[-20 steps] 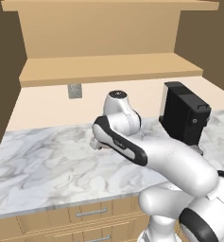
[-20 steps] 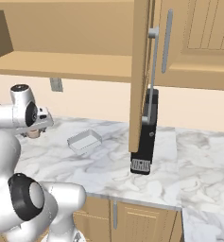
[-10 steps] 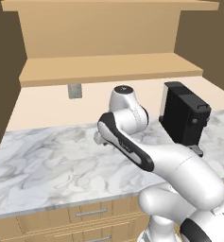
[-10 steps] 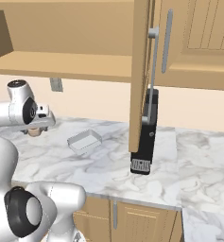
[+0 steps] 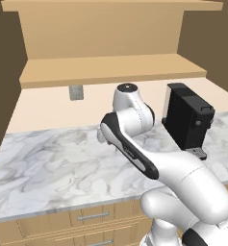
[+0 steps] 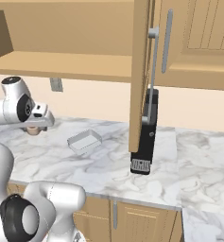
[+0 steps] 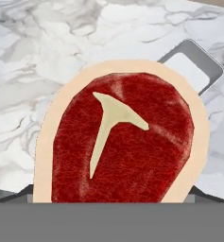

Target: Retrieve the tupperware from the cabinet, then place the raw meat into the tupperware to avoid contamination.

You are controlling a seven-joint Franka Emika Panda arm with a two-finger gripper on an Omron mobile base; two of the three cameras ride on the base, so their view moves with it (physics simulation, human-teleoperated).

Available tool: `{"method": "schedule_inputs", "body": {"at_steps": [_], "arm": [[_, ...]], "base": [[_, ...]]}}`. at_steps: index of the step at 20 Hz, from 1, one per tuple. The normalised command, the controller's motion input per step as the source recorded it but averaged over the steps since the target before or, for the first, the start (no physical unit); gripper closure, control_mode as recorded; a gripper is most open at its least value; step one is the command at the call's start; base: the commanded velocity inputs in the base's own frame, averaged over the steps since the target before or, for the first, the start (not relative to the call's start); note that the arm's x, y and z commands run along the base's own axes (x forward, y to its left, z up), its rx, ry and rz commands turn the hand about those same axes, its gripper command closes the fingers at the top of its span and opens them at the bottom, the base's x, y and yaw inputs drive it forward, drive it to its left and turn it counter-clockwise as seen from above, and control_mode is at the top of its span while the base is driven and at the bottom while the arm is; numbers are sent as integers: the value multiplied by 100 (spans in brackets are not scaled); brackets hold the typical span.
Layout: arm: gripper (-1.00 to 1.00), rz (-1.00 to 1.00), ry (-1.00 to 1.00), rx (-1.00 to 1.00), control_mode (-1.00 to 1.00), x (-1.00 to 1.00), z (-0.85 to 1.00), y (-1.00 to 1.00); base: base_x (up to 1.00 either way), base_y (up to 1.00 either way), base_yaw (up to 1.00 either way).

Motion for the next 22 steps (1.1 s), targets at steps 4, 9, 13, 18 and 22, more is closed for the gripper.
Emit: {"method": "schedule_inputs", "body": {"at_steps": [4,9,13,18,22], "arm": [[100,-20,0,0,-100,-13,18,-6],[100,-15,0,0,-100,-6,3,-14],[100,-9,-1,0,-100,0,-4,-27],[100,-7,0,1,-100,0,-17,-27],[100,-7,0,2,-100,0,-17,-26]], "base": [[0,0,0],[0,0,0],[0,0,0],[0,0,0],[0,0,0]]}}
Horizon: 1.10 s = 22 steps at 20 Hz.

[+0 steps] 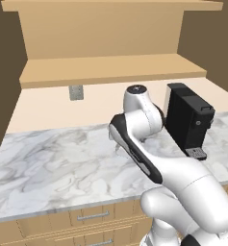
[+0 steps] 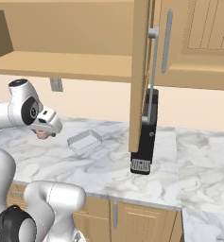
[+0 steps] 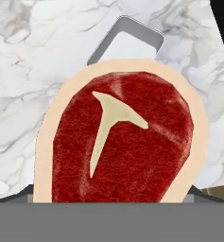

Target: Retrieve the tupperware from the cabinet, then place the raw meat into the tupperware to avoid contamination.

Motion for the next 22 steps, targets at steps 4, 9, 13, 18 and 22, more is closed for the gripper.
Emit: {"method": "schedule_inputs", "body": {"at_steps": [4,9,13,18,22], "arm": [[100,-7,1,5,-100,0,-19,-17],[100,-7,3,6,-100,0,-18,-11],[100,-12,10,6,-100,0,-8,-5],[100,-19,18,7,-100,0,-3,-1],[100,-23,18,4,-100,1,-2,0]], "base": [[0,0,0],[0,0,0],[0,0,0],[0,0,0],[0,0,0]]}}
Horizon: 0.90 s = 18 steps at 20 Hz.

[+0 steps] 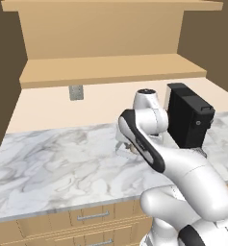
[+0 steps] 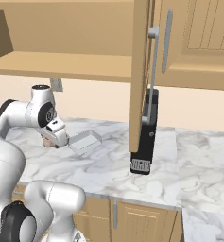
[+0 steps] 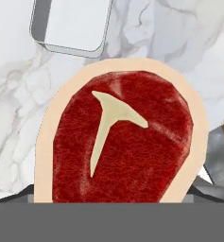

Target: Retrieve the tupperware from the cabinet, then place the raw meat into the tupperware to avoid contamination.

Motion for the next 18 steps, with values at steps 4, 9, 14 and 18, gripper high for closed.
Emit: {"method": "schedule_inputs", "body": {"at_steps": [4,9,14,18], "arm": [[100,-23,13,1,-100,5,-5,0],[100,-12,3,0,-100,7,-4,0],[100,0,-4,0,-100,7,-6,0],[100,0,-1,0,-100,4,-19,0]], "base": [[0,0,0],[0,0,0],[0,0,0],[0,0,0]]}}
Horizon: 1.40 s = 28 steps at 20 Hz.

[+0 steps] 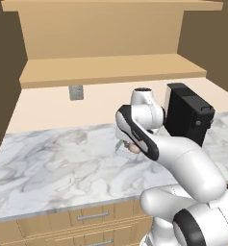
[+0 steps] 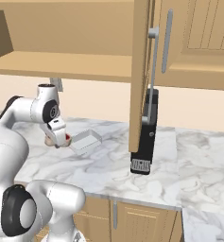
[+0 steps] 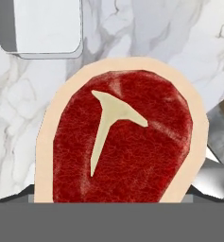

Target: Retrieve the tupperware from the cabinet, then place the raw meat into the tupperware to avoid contamination.

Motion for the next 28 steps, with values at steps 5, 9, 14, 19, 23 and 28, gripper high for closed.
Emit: {"method": "schedule_inputs", "body": {"at_steps": [5,9,14,19,23,28], "arm": [[100,0,0,0,-100,8,-20,0],[100,0,-2,0,-100,30,-11,-3],[100,0,-1,0,-100,36,-6,-4],[100,0,0,0,-100,35,-4,-2],[100,0,0,0,-100,26,-10,-3],[100,0,0,0,-100,20,-11,-4]], "base": [[0,0,0],[0,0,0],[0,0,0],[0,0,0],[0,0,0],[0,0,0]]}}
